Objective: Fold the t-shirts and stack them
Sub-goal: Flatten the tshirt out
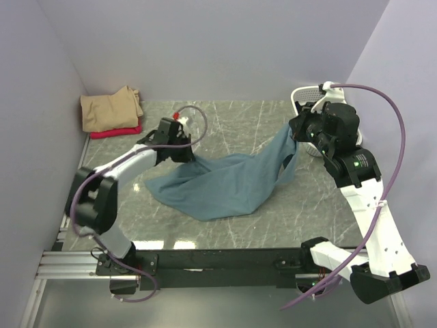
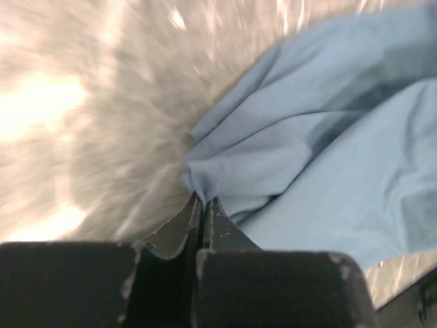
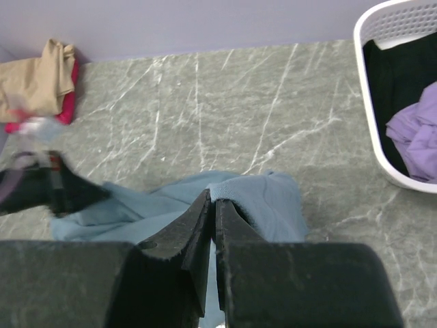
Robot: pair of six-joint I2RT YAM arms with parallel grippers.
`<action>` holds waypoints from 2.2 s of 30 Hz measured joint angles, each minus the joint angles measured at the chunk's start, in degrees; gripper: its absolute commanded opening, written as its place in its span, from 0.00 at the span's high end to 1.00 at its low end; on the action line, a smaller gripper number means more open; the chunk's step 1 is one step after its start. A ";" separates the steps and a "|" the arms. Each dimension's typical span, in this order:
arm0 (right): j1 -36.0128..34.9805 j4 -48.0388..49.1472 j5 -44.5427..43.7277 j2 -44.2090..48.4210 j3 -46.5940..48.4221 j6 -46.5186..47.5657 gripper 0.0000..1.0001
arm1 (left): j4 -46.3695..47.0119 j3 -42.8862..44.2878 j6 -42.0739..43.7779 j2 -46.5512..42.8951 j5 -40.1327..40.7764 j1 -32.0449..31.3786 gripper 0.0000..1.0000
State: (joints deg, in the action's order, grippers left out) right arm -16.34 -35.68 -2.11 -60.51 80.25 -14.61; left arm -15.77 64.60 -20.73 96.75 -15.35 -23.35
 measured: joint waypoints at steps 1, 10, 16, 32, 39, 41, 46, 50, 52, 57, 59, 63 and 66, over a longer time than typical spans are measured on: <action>0.02 0.00 -0.57 0.09 0.00 0.00 0.90 | -1.18 0.50 -0.09 -2.16 2.36 -0.04 0.99; 0.11 -0.39 -7.72 0.81 0.13 -0.04 0.90 | -9.22 4.55 -2.95 -29.99 23.54 0.31 0.99; 0.15 -0.44 -10.05 -1.90 0.48 -0.09 0.94 | -16.33 0.76 -8.15 -39.95 33.27 0.46 0.99; 0.09 -6.21 -0.50 2.78 -12.90 -3.72 1.00 | -23.69 -22.38 -25.59 -45.59 23.56 -7.37 0.63; -0.04 -9.84 2.93 6.75 -19.02 -8.48 0.44 | -21.77 -22.36 -26.95 -40.41 22.62 -10.05 0.01; -0.33 -10.91 2.54 7.19 -20.24 -9.73 0.37 | -22.03 -21.73 -26.45 -39.52 23.91 -10.23 0.00; -0.44 -10.05 -3.13 10.49 -20.11 -11.45 0.29 | -20.04 -16.63 -23.37 -37.33 30.05 -10.23 0.01; -0.44 -6.34 -7.72 9.49 -17.33 -10.80 0.26 | -15.89 -8.96 -18.86 -30.77 36.87 -9.94 0.01; -0.44 -3.45 -8.74 7.04 -15.63 -9.99 0.25 | -12.87 -5.14 -16.52 -26.27 39.56 -9.57 0.01; -0.39 3.65 -8.61 -4.09 -14.60 -8.55 0.26 | -7.78 -0.26 -12.07 -16.55 37.70 -6.23 0.00; -0.39 5.25 -7.72 -8.79 -14.84 -8.24 0.26 | -5.18 0.09 -10.97 -12.07 34.84 -4.20 0.01; -0.28 7.41 -5.90 -15.02 -14.93 -7.54 0.27 | -2.43 -1.33 -10.03 -5.14 30.71 -1.40 0.01; -0.15 8.63 -4.79 -17.38 -14.88 -6.86 0.27 | -1.68 -1.97 -9.94 -1.20 29.42 0.17 0.01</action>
State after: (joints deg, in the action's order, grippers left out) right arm -16.49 -27.05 -6.90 -77.89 65.36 -21.47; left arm -17.45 62.63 -30.68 95.55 14.06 -23.18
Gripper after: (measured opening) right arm 0.731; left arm 0.995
